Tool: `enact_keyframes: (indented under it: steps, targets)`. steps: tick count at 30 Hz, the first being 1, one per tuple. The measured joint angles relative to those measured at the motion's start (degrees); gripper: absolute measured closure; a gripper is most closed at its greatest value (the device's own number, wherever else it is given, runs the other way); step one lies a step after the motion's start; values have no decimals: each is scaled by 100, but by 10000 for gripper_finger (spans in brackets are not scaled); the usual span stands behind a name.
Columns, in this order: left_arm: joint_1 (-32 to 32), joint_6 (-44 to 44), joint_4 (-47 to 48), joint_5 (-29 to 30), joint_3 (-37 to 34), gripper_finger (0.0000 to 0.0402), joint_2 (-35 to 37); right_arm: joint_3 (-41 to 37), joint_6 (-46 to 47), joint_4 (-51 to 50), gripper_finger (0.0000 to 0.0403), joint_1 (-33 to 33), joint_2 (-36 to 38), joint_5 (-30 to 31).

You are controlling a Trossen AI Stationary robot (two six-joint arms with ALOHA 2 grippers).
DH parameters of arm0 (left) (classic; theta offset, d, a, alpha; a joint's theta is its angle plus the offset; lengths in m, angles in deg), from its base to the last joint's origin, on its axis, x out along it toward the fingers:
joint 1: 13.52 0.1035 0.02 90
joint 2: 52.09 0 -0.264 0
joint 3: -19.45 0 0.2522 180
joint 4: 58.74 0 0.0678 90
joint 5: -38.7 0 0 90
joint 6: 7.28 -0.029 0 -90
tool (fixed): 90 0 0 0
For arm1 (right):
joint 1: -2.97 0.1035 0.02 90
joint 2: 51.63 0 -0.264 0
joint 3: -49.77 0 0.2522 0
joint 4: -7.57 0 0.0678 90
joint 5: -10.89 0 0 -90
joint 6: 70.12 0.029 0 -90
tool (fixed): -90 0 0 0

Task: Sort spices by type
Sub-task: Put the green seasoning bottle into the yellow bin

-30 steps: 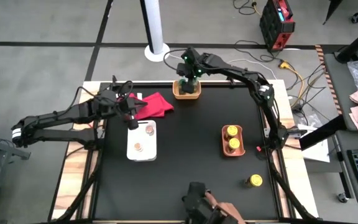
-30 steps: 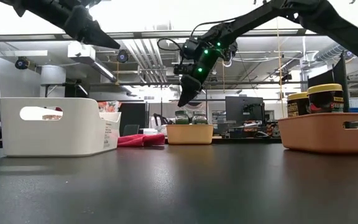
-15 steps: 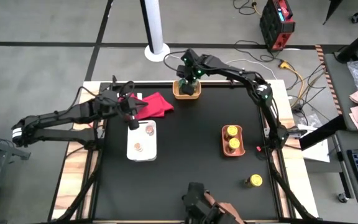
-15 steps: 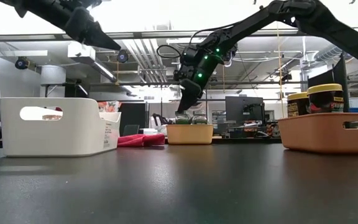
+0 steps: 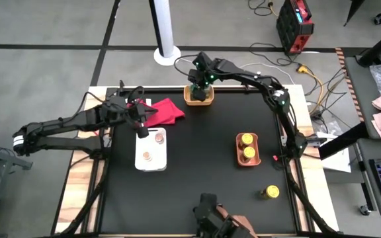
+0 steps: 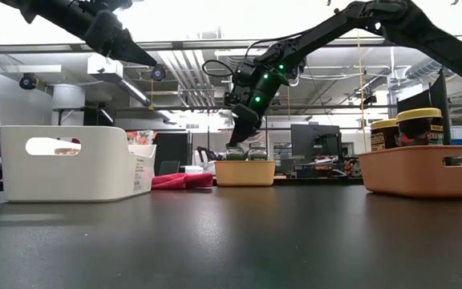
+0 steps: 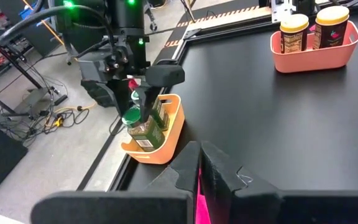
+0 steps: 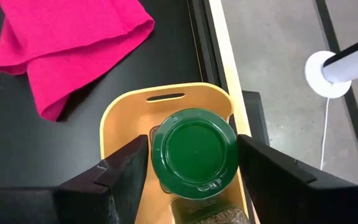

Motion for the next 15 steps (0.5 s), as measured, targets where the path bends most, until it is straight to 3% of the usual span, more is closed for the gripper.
enact_keyframes:
  steps: [8,15]
  targets:
    - [0,13,-2,0,0,402,-1,-181,114,242,171,2,0,137]
    - [0,53,-8,0,0,402,0,-167,1115,377,199,2,0,139]
